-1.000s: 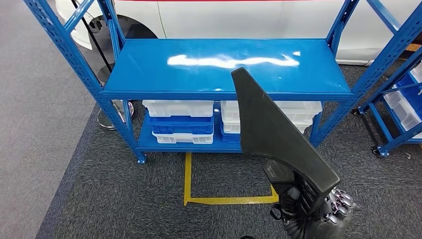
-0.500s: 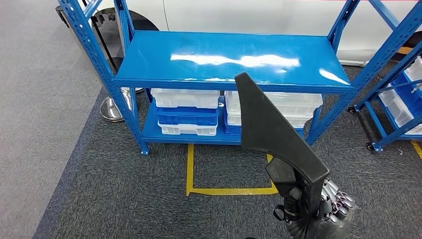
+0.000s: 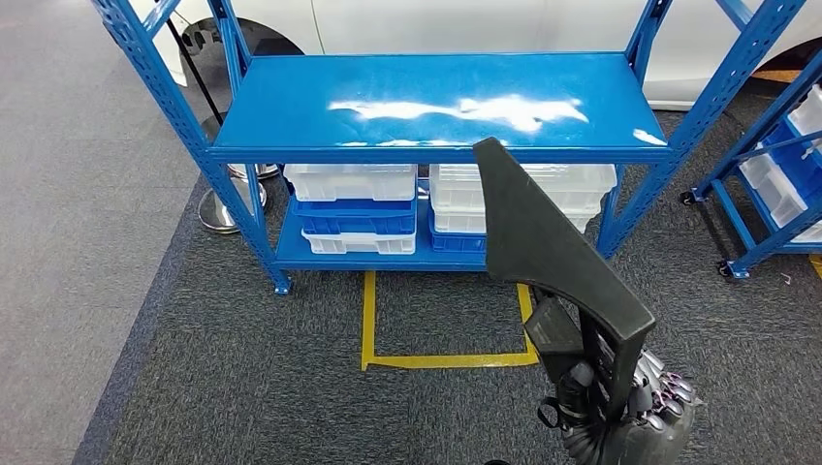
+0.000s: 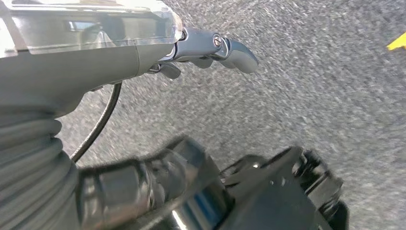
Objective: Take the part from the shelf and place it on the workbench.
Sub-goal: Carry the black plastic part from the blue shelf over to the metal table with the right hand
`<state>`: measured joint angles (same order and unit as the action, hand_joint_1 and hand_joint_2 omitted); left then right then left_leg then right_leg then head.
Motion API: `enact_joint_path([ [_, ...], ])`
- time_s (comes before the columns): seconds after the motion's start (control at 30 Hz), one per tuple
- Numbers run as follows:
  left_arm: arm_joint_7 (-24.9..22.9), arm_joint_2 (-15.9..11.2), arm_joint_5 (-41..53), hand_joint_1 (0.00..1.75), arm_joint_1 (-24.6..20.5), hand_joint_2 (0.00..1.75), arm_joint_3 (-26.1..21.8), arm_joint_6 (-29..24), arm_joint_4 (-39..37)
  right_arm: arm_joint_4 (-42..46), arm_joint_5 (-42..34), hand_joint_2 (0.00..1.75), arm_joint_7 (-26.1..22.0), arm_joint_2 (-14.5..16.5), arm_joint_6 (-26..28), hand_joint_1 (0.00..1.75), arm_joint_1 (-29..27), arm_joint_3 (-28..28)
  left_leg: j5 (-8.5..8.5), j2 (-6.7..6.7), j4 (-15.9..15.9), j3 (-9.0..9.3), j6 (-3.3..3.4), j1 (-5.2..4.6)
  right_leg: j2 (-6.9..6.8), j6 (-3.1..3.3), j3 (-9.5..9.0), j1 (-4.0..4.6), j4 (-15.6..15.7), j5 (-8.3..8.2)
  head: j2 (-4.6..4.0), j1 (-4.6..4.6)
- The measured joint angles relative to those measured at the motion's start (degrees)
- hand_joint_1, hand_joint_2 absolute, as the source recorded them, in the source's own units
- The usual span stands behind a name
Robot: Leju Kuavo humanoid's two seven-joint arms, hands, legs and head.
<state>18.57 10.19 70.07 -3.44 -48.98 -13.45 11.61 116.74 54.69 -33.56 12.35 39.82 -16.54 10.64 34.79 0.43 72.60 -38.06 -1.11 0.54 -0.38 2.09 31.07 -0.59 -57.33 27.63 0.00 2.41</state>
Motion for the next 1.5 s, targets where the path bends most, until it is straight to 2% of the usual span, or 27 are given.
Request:
enact_joint_path([
  [0.03, 0.0, 0.0, 0.0, 0.0, 0.0, 1.75, 0.0, 0.0, 0.0, -0.1, 0.0, 1.75, 0.2, 0.0, 0.0, 1.75, 0.0, 0.0, -0.24, 0.0, 1.0, -0.15, 0.0, 0.01, -0.01, 0.04, 0.11, 0.09, -0.1, -0.03, 0.0, -0.01],
  [0.07, 0.0, 0.0, 0.0, 0.0, 0.0, 1.75, 0.0, 0.0, 0.0, -0.1, 0.0, 1.75, 0.4, -0.1, 0.0, 1.75, 0.0, 0.0, -1.59, -0.01, -0.3, 0.86, 0.12, 0.01, 0.06, 0.06, 0.15, 0.19, -0.2, -0.04, 0.0, 0.0],
  [0.13, -0.1, 0.0, 0.1, 0.0, 0.0, 1.75, 0.0, 0.0, 0.0, -0.3, 0.0, 1.75, 0.9, -0.3, 0.0, 1.75, 0.0, 0.1, -5.33, -0.74, -8.0, 5.02, 0.8, -0.04, 0.41, 0.03, 0.19, 0.31, -0.4, -0.04, 0.0, 0.03],
  [0.2, -0.1, -0.2, 0.2, 0.0, 0.1, 1.75, 0.0, -0.1, 0.0, -0.4, -0.1, 1.75, 1.3, -0.4, 0.0, 1.75, 0.1, 0.1, -7.01, -2.18, -14.3, 8.22, 1.45, -0.16, 0.89, -0.31, 0.58, 0.3, -0.6, -0.23, 0.0, 0.03],
  [0.27, -0.2, -0.3, 0.3, 0.0, 0.2, 1.75, 0.0, -0.1, 0.0, -0.4, -0.5, 1.75, 1.3, -0.5, 0.0, 1.75, 0.1, 0.2, -6.95, -2.64, -15.9, 8.93, 1.67, -0.35, 1.41, -0.97, 1.03, 0.17, -0.6, -0.63, 0.0, 0.01],
  [0.33, -0.2, -0.3, 0.4, 0.0, 0.2, 1.75, 0.0, -0.1, 0.0, -0.5, -0.9, 1.75, 1.3, -0.5, 0.0, 1.75, 0.0, 0.2, -7.36, -1.84, -16.9, 9.05, 2.05, -0.03, 1.73, -1.64, 1.37, 0.2, -1.0, -0.43, 0.0, 0.02],
  [0.37, -0.2, -0.3, 0.5, 0.0, 0.1, 1.75, 0.0, -0.1, 0.0, -0.5, -1.1, 1.75, 1.3, -0.5, 0.0, 1.75, 0.0, 0.1, -7.65, -1.38, -17.3, 9.09, 2.31, 0.17, 1.66, -1.93, 1.94, 0.25, -2.2, 0.48, 0.0, 0.04],
  [0.47, -0.3, -0.3, 0.7, 0.0, 0.1, 1.75, 0.0, -0.1, 0.0, -0.6, -1.8, 1.75, 1.1, -0.6, 0.1, 1.75, -0.1, 0.1, -8.06, 0.07, -17.6, 8.75, 2.78, 0.29, 1.15, -2.69, 6.38, 0.0, -12.1, 5.99, 0.0, 0.12],
  [0.53, -0.4, -0.3, 0.8, 0.0, 0.2, 1.75, 0.0, -0.1, 0.0, -0.7, -2.3, 1.75, 0.8, -0.6, 0.1, 1.75, -0.3, 0.0, -8.04, 1.11, -17.3, 8.44, 2.75, 0.3, 0.96, -3.16, 8.32, -0.38, -16.8, 7.32, 0.0, 0.11],
  [0.57, -0.5, -0.3, 0.8, 0.0, 0.2, 1.75, 0.0, -0.1, 0.0, -0.8, -2.5, 1.75, 0.7, -0.6, 0.1, 1.75, -0.4, -0.1, -7.97, 1.57, -17.1, 8.35, 2.65, 0.35, 0.72, -3.36, 7.64, -0.6, -15.8, 6.27, 0.0, 0.11],
  [0.63, -0.6, -0.2, 0.9, 0.0, 0.1, 1.75, 0.0, -0.1, 0.0, -0.8, -2.8, 1.75, 0.6, -0.6, 0.1, 1.75, -0.4, -0.2, -7.63, 2.38, -16.5, 8.27, 2.17, 0.47, -0.62, -3.67, 3.75, -0.96, -8.6, 2.72, 0.0, 0.13],
  [0.7, -0.7, -0.2, 0.9, 0.0, 0.1, 1.75, 0.0, -0.1, 0.0, -0.9, -3.0, 1.75, 0.5, -0.6, 0.1, 1.75, -0.4, -0.3, -7.16, 3.02, -15.6, 8.09, 1.39, 0.28, -1.98, -3.31, 0.84, -0.75, -2.7, 0.96, 0.0, 0.09],
  [0.73, -0.7, -0.3, 0.9, 0.0, 0.1, 1.75, -0.1, -0.2, 0.0, -0.9, -3.1, 1.75, 0.4, -0.6, 0.1, 1.75, -0.5, -0.3, -7.03, 3.31, -15.4, 8.01, 1.04, 0.14, -2.21, -2.93, 0.56, -0.56, -1.8, 1.02, 0.0, 0.05],
  [0.8, -0.7, -0.3, 1.0, 0.0, 0.0, 1.75, -0.1, -0.2, 0.0, -0.9, -3.4, 1.75, 0.3, -0.6, 0.1, 1.75, -0.6, -0.6, -7.04, 3.96, -15.3, 7.99, 0.44, 0.14, -1.38, -1.95, 0.95, -0.32, -1.9, 0.93, 0.0, -0.01],
  [0.87, -0.7, -0.3, 1.0, 0.0, -0.1, 1.75, -0.1, -0.2, 0.0, -0.9, -3.7, 1.75, 0.2, -0.6, 0.1, 1.75, -0.6, -0.8, -5.81, 3.29, -14.0, 7.51, -0.12, 0.4, -0.6, -1.09, 1.15, -0.36, -1.8, 0.55, 0.0, 0.01],
  [0.9, -0.7, -0.3, 1.0, 0.0, -0.1, 1.75, -0.1, -0.2, 0.0, -0.9, -3.8, 1.75, 0.1, -0.6, 0.1, 1.75, -0.7, -0.8, -4.26, 2.41, -12.0, 6.64, -0.31, 0.49, -0.23, -0.71, 1.25, -0.43, -1.7, 0.33, 0.0, 0.01],
  [0.97, -0.7, -0.3, 1.1, 0.0, 0.0, 1.75, -0.2, -0.2, 0.0, -0.9, -4.1, 1.75, -0.3, -0.5, 0.1, 1.75, -0.7, -1.0, -0.19, 0.69, -4.7, 3.46, -0.43, 0.56, 0.58, -0.2, 1.6, -0.32, -1.7, 0.04, 0.0, 0.01],
  [1.03, -0.8, -0.3, 1.1, 0.0, 0.1, 1.75, -0.3, -0.2, 0.0, -0.9, -4.6, 1.75, -0.9, -0.4, 0.1, 1.75, -0.8, -1.2, 1.67, 0.23, 1.2, 0.87, -0.26, 0.51, 1.6, 0.02, 1.9, 0.01, -1.8, -0.12, 0.0, 0.01],
  [1.07, -0.8, -0.3, 1.1, 0.0, 0.0, 1.75, -0.3, -0.3, 0.0, -0.9, -5.0, 1.75, -1.3, -0.3, 0.1, 1.75, -0.9, -1.3, 0.87, 0.14, 1.2, 0.98, 0.0, 0.47, 2.22, 0.06, 1.94, 0.18, -1.8, -0.17, 0.0, 0.02],
  [1.1, -0.8, -0.3, 1.1, 0.0, 0.0, 1.75, -0.3, -0.3, 0.0, -0.9, -5.4, 1.75, -1.7, -0.1, 0.1, 1.75, -1.0, -1.4, -0.92, -0.13, -1.2, 2.2, 0.38, 0.38, 2.87, 0.07, 1.9, 0.35, -1.9, -0.19, 0.0, 0.02],
  [1.17, -0.8, -0.3, 1.1, 0.0, 0.1, 1.75, -0.4, -0.3, 0.0, -0.8, -6.2, 1.75, -2.5, 0.3, 0.1, 1.75, -1.2, -1.8, -4.79, -2.2, -9.1, 6.0, 1.5, 0.21, 4.16, -0.03, 1.87, 0.54, -2.0, -0.28, 0.0, 0.05],
  [1.2, -0.8, -0.4, 1.1, 0.0, 0.2, 1.75, -0.5, -0.3, 0.0, -0.7, -6.5, 1.75, -2.8, 0.6, 0.1, 1.75, -1.2, -2.0, -5.82, -3.36, -12.2, 7.41, 1.93, 0.1, 4.78, -0.2, 2.03, 0.48, -2.1, -0.39, 0.0, 0.02],
  [1.27, -0.8, -0.4, 1.1, 0.0, 0.2, 1.75, -0.7, -0.4, 0.0, -0.6, -6.8, 1.75, -2.9, 0.9, 0.2, 1.75, -1.4, -2.3, -6.02, -4.48, -14.5, 8.3, 2.27, -0.1, 5.8, -0.86, 2.63, 0.12, -2.1, -0.81, 0.0, -0.04],
  [1.33, -0.8, -0.3, 1.1, 0.0, 0.1, 1.75, -0.8, -0.4, 0.0, -0.4, -7.1, 1.75, -2.9, 1.1, 0.2, 1.75, -1.7, -2.5, -6.41, -3.4, -15.4, 8.49, 2.29, 0.0, 6.63, -1.64, 3.0, -0.08, -2.0, -1.18, 0.0, -0.1],
  [1.4, -0.8, -0.2, 1.1, 0.0, 0.1, 1.75, -1.0, -0.4, 0.0, -0.1, -7.6, 1.75, -3.0, 1.3, 0.2, 1.75, -1.8, -2.7, -7.07, -1.92, -16.4, 8.73, 2.59, 0.38, 4.89, -2.21, 3.99, 0.18, -4.0, 0.34, 0.0, 0.08],
  [1.47, -0.8, -0.1, 1.0, 0.0, 0.1, 1.75, -1.2, -0.1, 0.0, 0.0, -8.4, 1.75, -3.0, 1.3, 0.2, 1.75, -1.9, -2.8, -7.38, -0.47, -16.8, 8.69, 2.85, 0.42, 2.01, -2.71, 6.75, 0.2, -10.0, 3.96, 0.0, 0.26],
  [1.5, -0.8, -0.1, 1.0, 0.0, 0.1, 1.75, -1.3, 0.1, 0.0, 0.0, -8.7, 1.75, -3.0, 1.3, 0.2, 1.75, -1.9, -2.8, -7.39, 0.07, -16.8, 8.61, 2.88, 0.39, 1.38, -2.91, 8.05, 0.11, -12.8, 5.42, 0.0, 0.25],
])
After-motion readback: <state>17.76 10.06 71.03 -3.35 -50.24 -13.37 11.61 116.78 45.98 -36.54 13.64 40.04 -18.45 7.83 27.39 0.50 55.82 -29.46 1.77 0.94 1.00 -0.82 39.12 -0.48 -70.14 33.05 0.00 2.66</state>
